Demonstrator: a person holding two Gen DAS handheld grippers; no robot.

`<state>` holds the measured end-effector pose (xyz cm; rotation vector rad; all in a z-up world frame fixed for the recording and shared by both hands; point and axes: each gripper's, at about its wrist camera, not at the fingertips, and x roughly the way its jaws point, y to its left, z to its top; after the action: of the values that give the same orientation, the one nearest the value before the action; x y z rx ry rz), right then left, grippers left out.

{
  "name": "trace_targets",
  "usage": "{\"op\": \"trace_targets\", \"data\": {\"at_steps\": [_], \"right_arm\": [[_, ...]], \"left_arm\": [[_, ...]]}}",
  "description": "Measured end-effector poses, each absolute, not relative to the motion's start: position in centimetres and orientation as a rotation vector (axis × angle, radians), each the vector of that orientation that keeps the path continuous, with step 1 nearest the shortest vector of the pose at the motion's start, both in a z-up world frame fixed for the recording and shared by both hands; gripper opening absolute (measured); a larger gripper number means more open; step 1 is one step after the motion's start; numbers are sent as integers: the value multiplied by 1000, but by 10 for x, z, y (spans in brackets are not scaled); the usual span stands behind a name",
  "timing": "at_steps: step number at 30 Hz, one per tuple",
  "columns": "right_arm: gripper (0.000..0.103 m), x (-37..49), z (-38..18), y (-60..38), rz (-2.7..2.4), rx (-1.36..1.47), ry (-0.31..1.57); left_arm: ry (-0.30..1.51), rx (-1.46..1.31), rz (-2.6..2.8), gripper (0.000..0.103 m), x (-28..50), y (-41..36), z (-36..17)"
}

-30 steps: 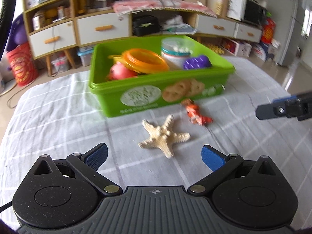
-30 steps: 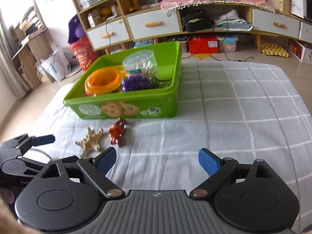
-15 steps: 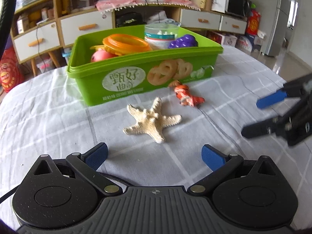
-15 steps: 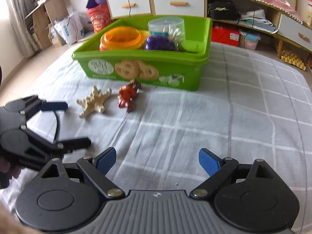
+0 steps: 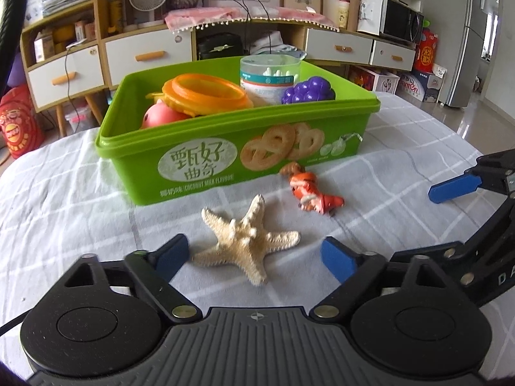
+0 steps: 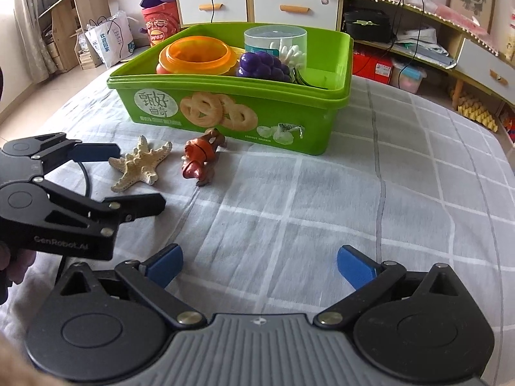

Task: Organize rigid objects
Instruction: 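Move the left gripper over the starfish and the right toward the crab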

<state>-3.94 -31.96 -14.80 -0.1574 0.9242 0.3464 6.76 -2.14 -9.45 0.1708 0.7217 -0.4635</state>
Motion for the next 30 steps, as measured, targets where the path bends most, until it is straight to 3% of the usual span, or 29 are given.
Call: {"op": "trace_targets", "data": {"at_steps": [1, 2, 30], "right_arm": [[90, -39, -148, -320, 345, -157, 921], [90, -39, -149, -319, 344, -157, 917], [90, -11, -157, -259, 317, -174, 805]], "left_arm": [[720, 171, -464, 74, 69, -21, -93], [722, 166, -462, 73, 70, -21, -92], [793, 143, -324, 72, 80, 34, -83]]}}
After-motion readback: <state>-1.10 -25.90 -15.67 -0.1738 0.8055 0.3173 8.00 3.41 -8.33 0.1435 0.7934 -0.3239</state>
